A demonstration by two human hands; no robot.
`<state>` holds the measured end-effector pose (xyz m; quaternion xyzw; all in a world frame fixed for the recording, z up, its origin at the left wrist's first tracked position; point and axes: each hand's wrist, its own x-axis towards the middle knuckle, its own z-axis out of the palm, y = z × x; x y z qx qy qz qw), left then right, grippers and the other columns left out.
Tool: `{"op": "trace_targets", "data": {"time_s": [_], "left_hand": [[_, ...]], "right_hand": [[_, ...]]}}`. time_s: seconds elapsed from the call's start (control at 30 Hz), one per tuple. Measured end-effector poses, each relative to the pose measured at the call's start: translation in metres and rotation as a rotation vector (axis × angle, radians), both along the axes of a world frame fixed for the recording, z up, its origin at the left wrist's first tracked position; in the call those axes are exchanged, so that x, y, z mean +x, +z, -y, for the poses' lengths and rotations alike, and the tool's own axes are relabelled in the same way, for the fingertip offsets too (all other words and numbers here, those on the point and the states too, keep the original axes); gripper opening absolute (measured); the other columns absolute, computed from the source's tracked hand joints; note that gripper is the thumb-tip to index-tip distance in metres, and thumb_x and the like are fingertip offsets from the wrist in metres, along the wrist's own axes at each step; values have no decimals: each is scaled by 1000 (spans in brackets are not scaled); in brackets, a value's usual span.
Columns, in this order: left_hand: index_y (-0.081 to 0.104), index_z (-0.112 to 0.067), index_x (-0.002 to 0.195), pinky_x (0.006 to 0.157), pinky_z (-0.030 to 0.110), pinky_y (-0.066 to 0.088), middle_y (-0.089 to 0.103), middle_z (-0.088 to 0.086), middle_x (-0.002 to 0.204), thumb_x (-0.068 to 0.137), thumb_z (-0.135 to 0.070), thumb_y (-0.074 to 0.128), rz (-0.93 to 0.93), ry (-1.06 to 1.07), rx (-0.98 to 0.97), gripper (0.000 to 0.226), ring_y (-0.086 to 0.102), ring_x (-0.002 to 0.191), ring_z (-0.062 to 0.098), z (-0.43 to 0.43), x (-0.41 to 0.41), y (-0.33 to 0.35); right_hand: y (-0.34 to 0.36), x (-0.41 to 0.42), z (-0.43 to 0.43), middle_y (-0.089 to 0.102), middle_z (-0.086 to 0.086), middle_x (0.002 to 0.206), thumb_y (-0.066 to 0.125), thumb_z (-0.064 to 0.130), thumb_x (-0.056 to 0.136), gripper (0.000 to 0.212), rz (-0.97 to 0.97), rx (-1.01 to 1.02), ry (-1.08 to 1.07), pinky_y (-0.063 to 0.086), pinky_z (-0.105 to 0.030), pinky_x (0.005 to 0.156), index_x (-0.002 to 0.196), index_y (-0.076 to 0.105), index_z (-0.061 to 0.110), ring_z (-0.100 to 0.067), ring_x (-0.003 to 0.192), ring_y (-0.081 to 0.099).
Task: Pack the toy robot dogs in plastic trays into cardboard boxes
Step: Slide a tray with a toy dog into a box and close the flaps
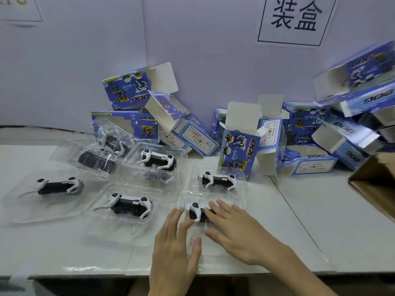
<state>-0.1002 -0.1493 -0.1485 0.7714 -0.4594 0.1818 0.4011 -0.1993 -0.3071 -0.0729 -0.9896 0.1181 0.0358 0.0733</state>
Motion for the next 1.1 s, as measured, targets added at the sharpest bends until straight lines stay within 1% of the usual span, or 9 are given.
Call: {"op": "trace_targets", "data": {"time_s": [0.1, 0.23, 0.33, 0.53, 0.73, 0.9, 0.97, 1.03, 1.1], "left_hand": [[46, -35, 121, 93, 41, 51, 40, 1, 152, 90, -49, 46, -60, 14, 7, 34, 44, 137, 20, 1, -1, 0], [45, -43, 122, 62, 22, 51, 33, -12, 155, 88, -52, 54, -144, 5, -6, 36, 62, 112, 12, -1, -4, 3], [49, -41, 123, 54, 12, 45, 42, -11, 150, 83, -49, 58, -159, -32, -3, 42, 68, 103, 13, -4, -5, 8], [47, -29, 133, 76, -3, 42, 26, -24, 156, 75, -46, 58, -249, -193, -71, 62, 48, 120, -12, 3, 9, 12], [5, -84, 126, 109, 1, 8, -8, -63, 131, 80, -47, 58, -470, -424, 73, 79, -3, 127, -34, 0, 34, -3], [60, -16, 131, 99, 12, 38, 50, 7, 147, 98, 1, 54, -501, -230, 67, 37, 47, 129, -5, -7, 26, 16], [74, -45, 101, 81, 9, 49, 72, -11, 116, 87, 5, 68, -532, -25, -213, 52, 62, 102, -12, 5, 16, 50], [65, -49, 112, 85, 20, 53, 69, -20, 116, 75, -30, 75, -437, -11, -422, 43, 63, 107, -3, -2, 2, 80], [48, -44, 133, 97, 20, 45, 54, -26, 135, 56, -55, 77, -426, -26, -395, 82, 51, 124, -4, 2, 4, 111]], "right_hand": [[6, 0, 4, -5, 10, 167, 21, 60, 103, 66, 7, 37, 21, -9, -24, 118, 160, 8, 29, -4, 151, -14], [8, -4, 1, -2, 9, 167, 28, 55, 104, 63, 13, 81, 55, -10, -21, 118, 159, 13, 30, -1, 150, -12], [37, -2, 23, 30, 12, 160, 50, 42, 102, 47, 94, 382, 37, 13, -10, 113, 149, 43, 34, 6, 142, 21], [92, 34, 117, 58, 3, 138, 67, 16, 93, 47, 717, 146, -301, 36, -30, 105, 138, 56, 22, -15, 127, 49], [83, 95, 179, 50, -3, 147, 61, 23, 95, 59, 411, -219, -441, 19, -45, 116, 149, 38, 22, -24, 136, 42], [100, 95, 175, 73, -5, 112, 62, 1, 89, 36, 756, -322, -435, 27, -42, 102, 119, 70, 19, -31, 104, 59], [120, 84, 155, 73, -4, 102, 65, 0, 86, 36, 903, -411, -301, 29, -43, 101, 115, 72, 19, -34, 96, 60], [144, 66, 129, 71, -1, 94, 64, 1, 85, 34, 996, -410, -99, 31, -40, 96, 112, 73, 19, -31, 88, 59], [161, 43, 100, 67, 6, 90, 64, 2, 86, 30, 972, -261, 163, 37, -35, 89, 111, 73, 17, -23, 85, 58]]}}
